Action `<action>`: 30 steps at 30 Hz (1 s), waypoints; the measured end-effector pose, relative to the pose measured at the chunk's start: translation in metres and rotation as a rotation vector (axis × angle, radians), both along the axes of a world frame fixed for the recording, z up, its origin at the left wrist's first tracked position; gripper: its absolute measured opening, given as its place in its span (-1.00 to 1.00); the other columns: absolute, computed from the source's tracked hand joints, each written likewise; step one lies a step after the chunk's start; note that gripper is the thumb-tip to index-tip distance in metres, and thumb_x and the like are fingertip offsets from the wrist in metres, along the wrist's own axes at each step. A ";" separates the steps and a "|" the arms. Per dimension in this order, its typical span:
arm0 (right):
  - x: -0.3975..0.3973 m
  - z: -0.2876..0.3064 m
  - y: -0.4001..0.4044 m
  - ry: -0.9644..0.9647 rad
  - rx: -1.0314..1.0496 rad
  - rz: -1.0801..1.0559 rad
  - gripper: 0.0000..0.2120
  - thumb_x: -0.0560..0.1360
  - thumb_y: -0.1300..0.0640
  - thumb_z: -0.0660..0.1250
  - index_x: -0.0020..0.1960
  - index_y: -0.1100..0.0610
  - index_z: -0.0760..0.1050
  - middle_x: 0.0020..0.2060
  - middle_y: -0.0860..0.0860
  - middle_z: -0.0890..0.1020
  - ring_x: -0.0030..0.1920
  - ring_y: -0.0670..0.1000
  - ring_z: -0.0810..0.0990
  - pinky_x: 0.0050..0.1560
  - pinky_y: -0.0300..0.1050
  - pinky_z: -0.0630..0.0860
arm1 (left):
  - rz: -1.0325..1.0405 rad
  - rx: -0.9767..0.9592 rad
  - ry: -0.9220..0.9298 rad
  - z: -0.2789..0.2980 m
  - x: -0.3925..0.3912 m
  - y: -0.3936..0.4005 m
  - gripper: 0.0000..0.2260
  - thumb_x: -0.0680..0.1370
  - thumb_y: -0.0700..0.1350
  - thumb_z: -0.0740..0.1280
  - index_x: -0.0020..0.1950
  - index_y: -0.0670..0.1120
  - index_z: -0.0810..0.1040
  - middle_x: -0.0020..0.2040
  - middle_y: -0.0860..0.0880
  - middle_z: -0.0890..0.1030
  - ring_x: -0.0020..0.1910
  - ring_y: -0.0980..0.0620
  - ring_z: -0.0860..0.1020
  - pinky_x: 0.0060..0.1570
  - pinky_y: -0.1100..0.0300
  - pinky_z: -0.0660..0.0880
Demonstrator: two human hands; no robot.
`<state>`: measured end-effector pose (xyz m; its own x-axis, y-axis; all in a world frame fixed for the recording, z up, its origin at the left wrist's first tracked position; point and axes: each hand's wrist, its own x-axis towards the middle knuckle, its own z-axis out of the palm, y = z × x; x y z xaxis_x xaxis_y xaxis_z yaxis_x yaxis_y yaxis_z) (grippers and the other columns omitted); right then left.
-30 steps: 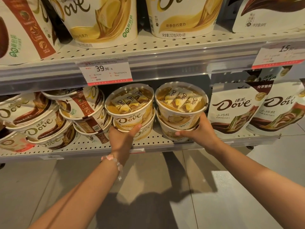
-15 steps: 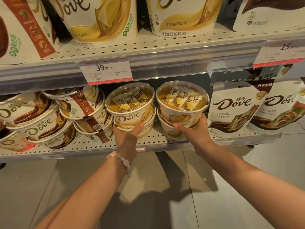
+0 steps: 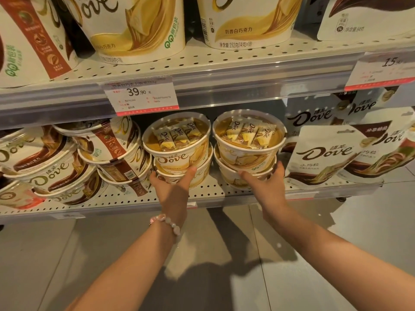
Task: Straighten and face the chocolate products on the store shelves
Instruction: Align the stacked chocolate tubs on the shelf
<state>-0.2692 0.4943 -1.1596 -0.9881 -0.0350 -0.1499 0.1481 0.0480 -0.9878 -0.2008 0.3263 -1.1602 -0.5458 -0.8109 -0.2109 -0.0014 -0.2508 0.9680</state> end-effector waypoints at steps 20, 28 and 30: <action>-0.026 0.008 0.015 -0.026 -0.009 0.203 -0.28 0.21 0.17 0.59 0.30 0.10 0.37 0.14 0.01 0.59 0.17 -0.02 0.54 0.10 -0.08 0.52 | -0.362 -0.182 -0.022 0.011 0.006 -0.028 -0.40 0.39 -0.20 0.49 0.37 -0.10 0.34 0.22 -0.03 0.57 0.19 0.07 0.54 0.24 0.06 0.44; -0.014 0.002 -0.003 -0.174 -0.085 -0.029 -0.09 0.21 0.16 0.59 0.42 0.09 0.16 0.25 0.04 0.48 0.27 0.08 0.43 0.26 0.16 0.43 | -0.129 -0.091 0.039 0.000 -0.002 -0.010 -0.17 0.30 -0.27 0.54 0.46 -0.04 0.19 0.32 -0.01 0.47 0.24 0.07 0.49 0.15 0.19 0.48; -0.012 0.003 -0.014 -0.142 -0.066 -0.092 -0.03 0.16 0.15 0.62 0.39 0.11 0.11 0.26 0.06 0.44 0.28 0.08 0.41 0.28 0.14 0.42 | -0.067 -0.065 0.059 -0.002 -0.010 -0.004 -0.01 0.25 -0.34 0.56 0.51 -0.04 0.04 0.40 -0.06 0.36 0.33 0.01 0.40 0.32 0.00 0.37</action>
<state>-0.2814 0.4801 -1.1563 -0.9566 0.0397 -0.2887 0.2873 -0.0367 -0.9571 -0.2110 0.3222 -1.1625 -0.6093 -0.7830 -0.1250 0.0417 -0.1891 0.9811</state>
